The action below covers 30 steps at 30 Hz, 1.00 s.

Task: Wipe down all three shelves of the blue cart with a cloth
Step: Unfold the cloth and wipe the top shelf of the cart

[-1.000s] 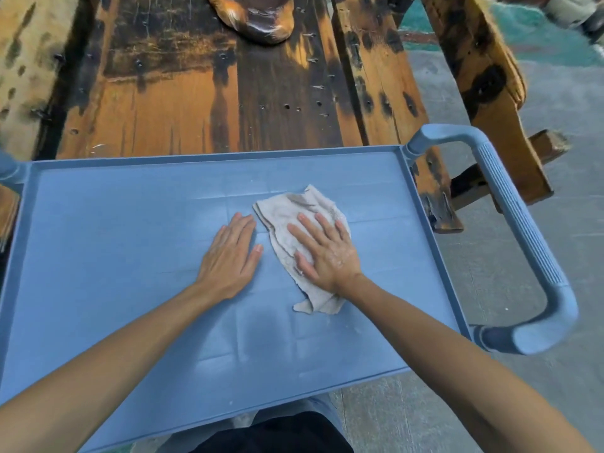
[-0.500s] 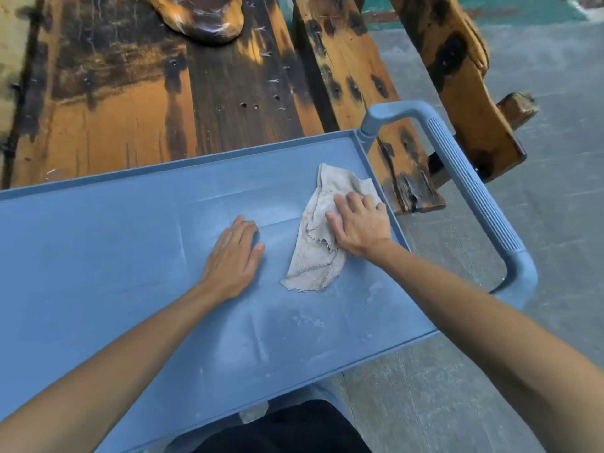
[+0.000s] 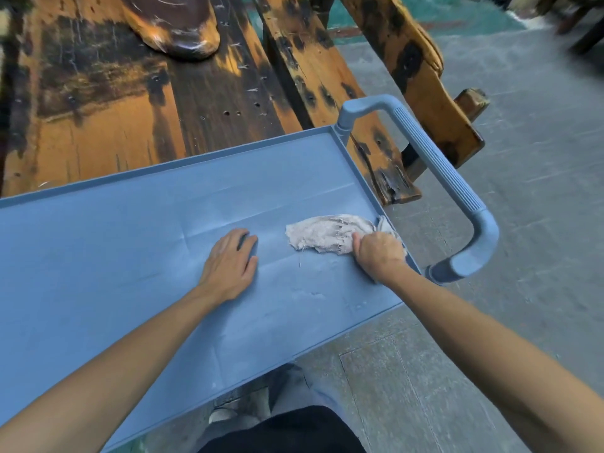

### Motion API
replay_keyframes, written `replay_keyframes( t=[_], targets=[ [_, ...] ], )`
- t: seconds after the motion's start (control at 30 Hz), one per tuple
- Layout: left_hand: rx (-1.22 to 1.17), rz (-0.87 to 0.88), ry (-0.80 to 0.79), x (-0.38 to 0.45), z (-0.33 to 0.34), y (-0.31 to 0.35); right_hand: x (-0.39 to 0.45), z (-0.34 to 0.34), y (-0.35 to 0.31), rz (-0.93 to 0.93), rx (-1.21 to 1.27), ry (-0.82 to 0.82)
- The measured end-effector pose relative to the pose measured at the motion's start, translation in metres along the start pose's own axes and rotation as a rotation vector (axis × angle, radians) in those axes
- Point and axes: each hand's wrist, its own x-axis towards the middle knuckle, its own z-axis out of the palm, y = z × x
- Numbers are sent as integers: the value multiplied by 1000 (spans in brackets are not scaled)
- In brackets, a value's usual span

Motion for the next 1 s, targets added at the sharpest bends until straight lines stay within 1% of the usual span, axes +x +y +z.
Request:
replay_keyframes(
  t=[0.07,0.17,0.23,0.3,0.33,0.4,0.43,0.5,0.53,0.57,0.63,0.73,0.8,0.87,0.93,0.97,1.0],
  targets=[
    [9,-3,-19,-13,1,-1,-18,7,0,30,11,-30],
    [-10,-10,-24,-36,4,2,-50,18,-10,17,-18,-50],
    [-33,0,-14,-50,4,3,-64,25,-12,12,23,-53],
    [-42,13,15,-65,2,-2,-70,27,-10,56,51,-37],
    [-43,17,27,-71,0,-5,-70,23,-6,92,33,-6],
    [-40,6,52,-87,-6,-19,-68,15,-1,109,10,146],
    [-33,-8,61,-96,-9,-28,-67,15,0,68,47,234],
    [-15,-56,78,-116,-16,-49,-69,26,-2,-123,260,336],
    [-9,-85,93,-128,-20,-61,-72,34,-9,-212,401,341],
    [-11,-120,111,-139,-24,-74,-75,41,-16,-235,505,324],
    [-42,-228,164,-160,-32,-96,-79,52,-31,-153,596,292],
    [-72,-415,240,-186,-47,-131,-81,52,-51,-41,605,241],
    [-58,-517,280,-202,-53,-154,-85,52,-67,10,601,245],
    [-68,-658,327,-219,-57,-174,-91,49,-84,56,604,253],
    [-86,-776,378,-238,-59,-190,-97,47,-104,56,601,241],
    [-96,-795,394,-246,-60,-195,-99,46,-116,35,598,240],
    [-99,-779,395,-252,-61,-198,-102,45,-127,11,600,241]
  ],
)
